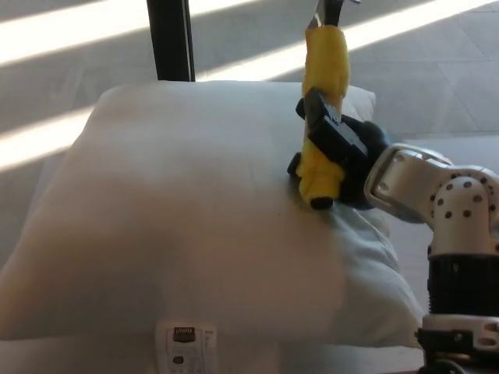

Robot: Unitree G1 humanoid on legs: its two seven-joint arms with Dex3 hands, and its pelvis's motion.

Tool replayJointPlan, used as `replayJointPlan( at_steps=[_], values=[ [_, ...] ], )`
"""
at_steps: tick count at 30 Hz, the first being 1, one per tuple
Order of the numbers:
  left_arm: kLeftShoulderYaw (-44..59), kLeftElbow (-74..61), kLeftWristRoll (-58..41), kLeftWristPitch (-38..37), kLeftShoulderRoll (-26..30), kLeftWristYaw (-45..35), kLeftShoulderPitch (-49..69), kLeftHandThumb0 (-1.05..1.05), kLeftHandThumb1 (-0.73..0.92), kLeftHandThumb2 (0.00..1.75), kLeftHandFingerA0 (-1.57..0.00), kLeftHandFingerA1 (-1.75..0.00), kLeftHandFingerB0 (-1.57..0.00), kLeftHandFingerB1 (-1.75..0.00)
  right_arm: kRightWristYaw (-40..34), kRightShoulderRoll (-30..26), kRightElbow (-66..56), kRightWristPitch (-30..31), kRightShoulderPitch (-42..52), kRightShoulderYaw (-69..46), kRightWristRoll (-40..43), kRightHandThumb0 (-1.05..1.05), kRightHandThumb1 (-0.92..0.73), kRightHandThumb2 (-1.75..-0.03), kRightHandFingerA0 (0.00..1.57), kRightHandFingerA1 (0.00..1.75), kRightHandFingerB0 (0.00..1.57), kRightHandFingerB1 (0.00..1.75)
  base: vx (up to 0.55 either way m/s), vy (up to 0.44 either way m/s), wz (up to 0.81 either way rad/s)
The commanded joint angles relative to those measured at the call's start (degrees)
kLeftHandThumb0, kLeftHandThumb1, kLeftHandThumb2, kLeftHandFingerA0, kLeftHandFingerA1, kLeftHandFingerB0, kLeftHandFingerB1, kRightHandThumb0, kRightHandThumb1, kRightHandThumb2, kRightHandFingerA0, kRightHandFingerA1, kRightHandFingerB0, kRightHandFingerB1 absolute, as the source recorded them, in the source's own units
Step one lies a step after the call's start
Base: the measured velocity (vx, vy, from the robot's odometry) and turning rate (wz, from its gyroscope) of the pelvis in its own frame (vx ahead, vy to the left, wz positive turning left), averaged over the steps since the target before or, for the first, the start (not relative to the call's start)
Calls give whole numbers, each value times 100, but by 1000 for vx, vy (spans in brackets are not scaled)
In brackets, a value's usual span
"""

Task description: A hammer is kept on the right hand side and a pillow is kept on the left hand side on the desk infront of the robot and the robot uses its right hand to pick up the hammer and makes a downward swinging motion to hit the pillow

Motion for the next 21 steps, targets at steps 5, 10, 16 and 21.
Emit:
replayJointPlan(
  at_steps=[5,10,16,21],
  values=[
    [31,-1,-24,-63,234,-82,12,-65,64,59,-81,-67,-74,-50,-599,702,343,-244,-2805,-755,1265,-40,-92,-79,103,175,70,175,0,0,0],
    [32,-11,-23,-68,208,-11,7,-67,62,59,-83,-66,-78,-52,-669,533,516,-164,-2802,-905,1087,-43,-92,-75,98,175,66,171,0,0,0],
    [89,-18,-60,-47,230,-46,23,-65,64,59,-79,-64,-74,-50,-745,95,626,37,-2637,-1171,825,-38,-89,-78,102,175,68,175,0,0,0],
    [138,-18,-78,-77,225,-61,28,-65,64,59,-81,-66,-73,-50,-625,-306,877,129,-2554,-1273,580,-44,-92,-77,105,175,70,175,0,0,0]
  ],
)
